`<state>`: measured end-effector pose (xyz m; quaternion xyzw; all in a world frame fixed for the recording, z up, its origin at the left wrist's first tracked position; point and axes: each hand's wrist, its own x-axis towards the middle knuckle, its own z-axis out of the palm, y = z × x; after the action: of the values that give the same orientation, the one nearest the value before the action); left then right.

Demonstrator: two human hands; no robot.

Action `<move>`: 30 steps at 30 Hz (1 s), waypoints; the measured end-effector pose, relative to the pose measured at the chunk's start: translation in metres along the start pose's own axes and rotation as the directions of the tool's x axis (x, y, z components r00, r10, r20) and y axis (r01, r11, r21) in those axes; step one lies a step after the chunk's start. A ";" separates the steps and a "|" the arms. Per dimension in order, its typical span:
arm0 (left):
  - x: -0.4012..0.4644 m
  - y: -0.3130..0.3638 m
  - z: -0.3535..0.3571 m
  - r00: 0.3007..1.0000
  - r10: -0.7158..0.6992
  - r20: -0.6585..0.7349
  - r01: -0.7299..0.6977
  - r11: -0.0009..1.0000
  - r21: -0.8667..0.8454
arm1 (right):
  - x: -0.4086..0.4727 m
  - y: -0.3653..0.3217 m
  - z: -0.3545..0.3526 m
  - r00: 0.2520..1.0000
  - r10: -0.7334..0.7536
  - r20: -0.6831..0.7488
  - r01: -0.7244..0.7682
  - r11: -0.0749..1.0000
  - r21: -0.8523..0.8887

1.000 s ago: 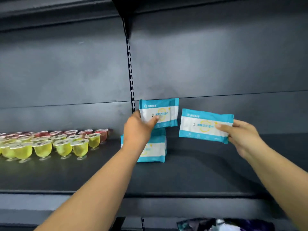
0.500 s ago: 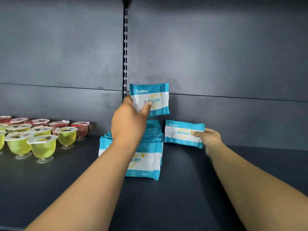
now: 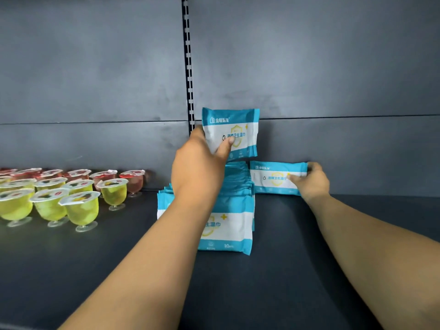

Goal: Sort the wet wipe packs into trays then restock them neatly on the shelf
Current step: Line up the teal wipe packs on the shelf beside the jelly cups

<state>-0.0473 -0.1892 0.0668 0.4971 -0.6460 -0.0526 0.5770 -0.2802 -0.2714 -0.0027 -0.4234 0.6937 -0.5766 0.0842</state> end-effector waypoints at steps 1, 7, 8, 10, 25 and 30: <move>0.000 0.000 0.000 1.000 0.004 0.001 -0.004 1.000 0.002 | 0.000 0.000 0.001 1.000 -0.001 0.003 0.001 1.000 -0.021; -0.001 0.000 -0.001 1.000 0.003 0.017 -0.003 1.000 -0.017 | -0.011 -0.005 -0.003 0.999 0.033 -0.033 -0.034 0.998 -0.055; -0.001 0.000 -0.001 1.000 -0.001 0.021 0.001 1.000 -0.027 | -0.013 -0.011 -0.006 0.995 0.031 -0.096 -0.033 0.999 -0.017; -0.002 0.003 -0.002 1.000 0.001 0.027 0.000 0.999 -0.045 | -0.018 -0.037 -0.015 0.986 0.029 -0.164 0.005 0.980 0.199; -0.015 0.014 0.001 0.901 0.305 0.309 -0.311 0.950 -0.030 | -0.055 -0.090 -0.120 0.903 -0.235 0.359 -0.044 0.782 0.622; -0.009 0.004 -0.002 0.773 0.236 0.588 -0.420 0.886 0.197 | -0.034 -0.044 -0.095 0.954 0.055 0.296 -0.193 0.868 0.458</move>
<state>-0.0493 -0.1797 0.0643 0.4246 -0.8609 0.0144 0.2798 -0.2951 -0.1783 0.0535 -0.4185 0.5358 -0.6603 0.3191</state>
